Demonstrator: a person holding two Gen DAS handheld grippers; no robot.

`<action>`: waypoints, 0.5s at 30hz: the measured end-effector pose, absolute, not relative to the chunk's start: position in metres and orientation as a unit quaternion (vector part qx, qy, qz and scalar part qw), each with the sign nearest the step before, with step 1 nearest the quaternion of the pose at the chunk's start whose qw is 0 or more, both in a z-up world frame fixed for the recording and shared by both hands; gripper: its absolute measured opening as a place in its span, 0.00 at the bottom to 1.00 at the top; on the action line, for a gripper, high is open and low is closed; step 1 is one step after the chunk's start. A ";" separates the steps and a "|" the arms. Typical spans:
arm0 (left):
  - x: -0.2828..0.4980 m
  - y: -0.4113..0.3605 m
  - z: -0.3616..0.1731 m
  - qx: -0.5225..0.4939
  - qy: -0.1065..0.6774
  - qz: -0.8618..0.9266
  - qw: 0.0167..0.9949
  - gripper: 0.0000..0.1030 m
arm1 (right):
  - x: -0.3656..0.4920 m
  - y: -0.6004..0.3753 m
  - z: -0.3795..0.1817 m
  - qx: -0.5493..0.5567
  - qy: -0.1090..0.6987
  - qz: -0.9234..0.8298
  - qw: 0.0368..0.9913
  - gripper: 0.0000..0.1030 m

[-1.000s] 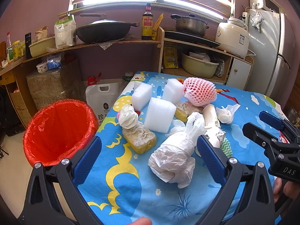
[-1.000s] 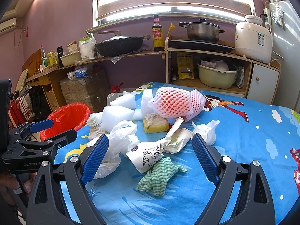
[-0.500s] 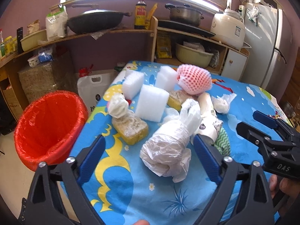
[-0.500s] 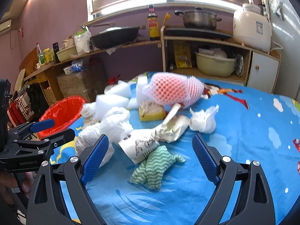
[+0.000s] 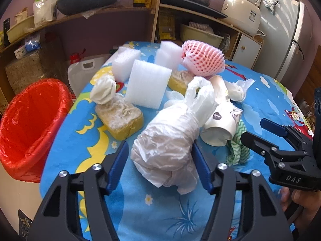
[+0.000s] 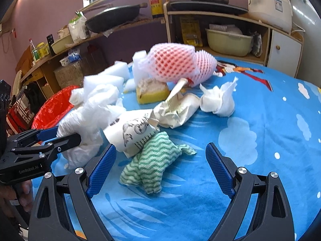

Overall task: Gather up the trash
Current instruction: 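Grasp the white plastic bag with the left tool while the right tool grasps the green-white cloth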

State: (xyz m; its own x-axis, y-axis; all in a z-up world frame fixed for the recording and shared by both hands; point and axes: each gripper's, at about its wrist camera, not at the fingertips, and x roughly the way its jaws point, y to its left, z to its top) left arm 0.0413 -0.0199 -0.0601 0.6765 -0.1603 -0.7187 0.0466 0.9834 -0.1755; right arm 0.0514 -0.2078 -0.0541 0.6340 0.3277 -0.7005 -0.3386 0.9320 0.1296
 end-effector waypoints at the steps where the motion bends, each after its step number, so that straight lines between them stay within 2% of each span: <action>1: 0.044 -0.020 -0.062 -0.073 0.402 -0.059 0.911 0.52 | 0.053 -0.208 -0.056 -0.008 0.389 0.184 0.903 0.83; 4: 0.049 -0.020 -0.066 -0.077 0.407 -0.064 0.908 0.43 | 0.058 -0.207 -0.061 -0.012 0.399 0.181 0.899 0.83; 9: 0.049 -0.016 -0.061 -0.079 0.400 -0.072 0.910 0.33 | 0.064 -0.201 -0.065 -0.019 0.413 0.180 0.893 0.82; 15: 0.044 -0.009 -0.049 -0.090 0.388 -0.083 0.913 0.30 | 0.066 -0.192 -0.071 -0.029 0.432 0.187 0.882 0.63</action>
State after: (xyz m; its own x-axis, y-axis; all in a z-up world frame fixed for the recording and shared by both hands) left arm 0.0440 -0.0086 -0.0495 0.6850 -0.2205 -0.6943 0.0811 0.9702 -0.2282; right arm 0.0659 -0.1921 -0.0708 0.5566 0.3057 -0.7725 -0.3550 0.9282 0.1115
